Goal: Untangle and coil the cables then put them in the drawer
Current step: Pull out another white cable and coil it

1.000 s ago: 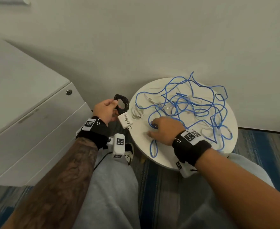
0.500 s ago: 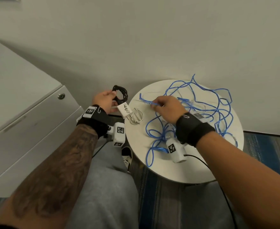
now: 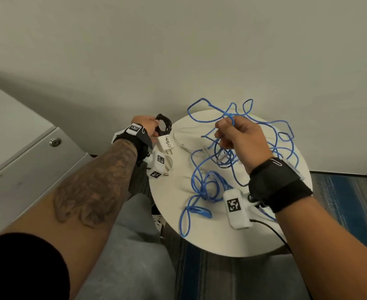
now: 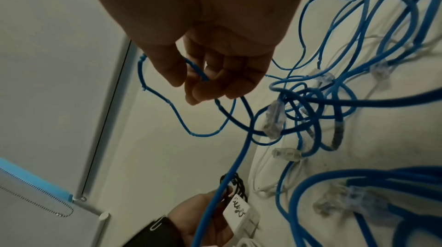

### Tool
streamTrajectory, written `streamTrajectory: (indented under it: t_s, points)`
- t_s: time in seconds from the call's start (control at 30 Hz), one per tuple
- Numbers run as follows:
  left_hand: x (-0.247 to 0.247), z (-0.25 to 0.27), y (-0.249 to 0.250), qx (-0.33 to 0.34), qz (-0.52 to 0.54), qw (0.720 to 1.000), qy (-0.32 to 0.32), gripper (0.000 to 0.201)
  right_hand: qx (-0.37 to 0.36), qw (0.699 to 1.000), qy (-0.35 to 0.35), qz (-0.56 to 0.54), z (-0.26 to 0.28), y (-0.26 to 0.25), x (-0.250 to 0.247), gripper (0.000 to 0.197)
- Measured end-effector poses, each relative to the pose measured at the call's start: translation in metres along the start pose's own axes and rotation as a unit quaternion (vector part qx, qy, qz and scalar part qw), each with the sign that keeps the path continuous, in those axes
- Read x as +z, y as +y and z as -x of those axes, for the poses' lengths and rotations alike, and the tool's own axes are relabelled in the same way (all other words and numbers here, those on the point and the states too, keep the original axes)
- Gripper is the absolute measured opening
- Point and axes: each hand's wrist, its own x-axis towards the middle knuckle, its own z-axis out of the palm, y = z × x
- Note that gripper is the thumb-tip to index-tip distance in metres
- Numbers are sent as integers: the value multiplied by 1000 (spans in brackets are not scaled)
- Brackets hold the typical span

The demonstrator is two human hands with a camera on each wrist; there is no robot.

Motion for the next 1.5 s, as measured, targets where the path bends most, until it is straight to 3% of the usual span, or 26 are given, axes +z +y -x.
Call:
streamTrajectory:
  t_s: [0.1,0.2,0.3,0.4,0.47,0.53,0.6,0.7,0.77,0.83,0.97,1.07,1.2,1.3,1.5]
  points:
    - [14,1,3,-13,-42,998,-34,19,-2,1000,-5,16,-2,2,-1,23]
    - [24,2,4,16,-108,993,-44,26,-3,999,-6,35,-4,4,-1,23]
    - [22,3,10,87,-243,966,-25,29,-8,999,-5,41,-4,4,-3,22]
    - [23,13,22,190,-299,935,3,9,-12,1000,-1,27,-4,1,-6,21]
    - [34,30,27,246,-372,891,-82,14,-12,1000,2,17,-3,0,-7,21]
    - [53,47,24,253,-494,813,-176,21,-12,1000,5,7,-2,0,-8,21]
    - [70,57,18,254,-585,745,-195,24,-11,1000,6,1,-1,1,-9,20]
    - [84,60,14,286,-628,704,-170,21,-15,1000,11,-1,-1,1,-12,20]
    - [88,61,18,298,-634,694,-165,24,-17,1000,21,7,-1,2,-16,22]
    - [86,63,27,313,-602,717,-160,25,-16,999,29,25,-3,4,-21,23]
    - [78,64,50,335,-446,809,-189,10,-17,997,40,69,-6,12,-28,25]
    - [69,69,69,329,-356,849,-210,6,-7,996,28,90,-6,17,-29,20]
    - [59,72,89,281,-282,888,-231,8,-4,992,18,125,-5,22,-25,19]
    - [53,78,97,213,-219,921,-241,15,-2,988,28,151,-6,25,-22,31]
    - [48,101,97,155,-153,930,-296,18,17,961,7,277,-5,28,-21,46]
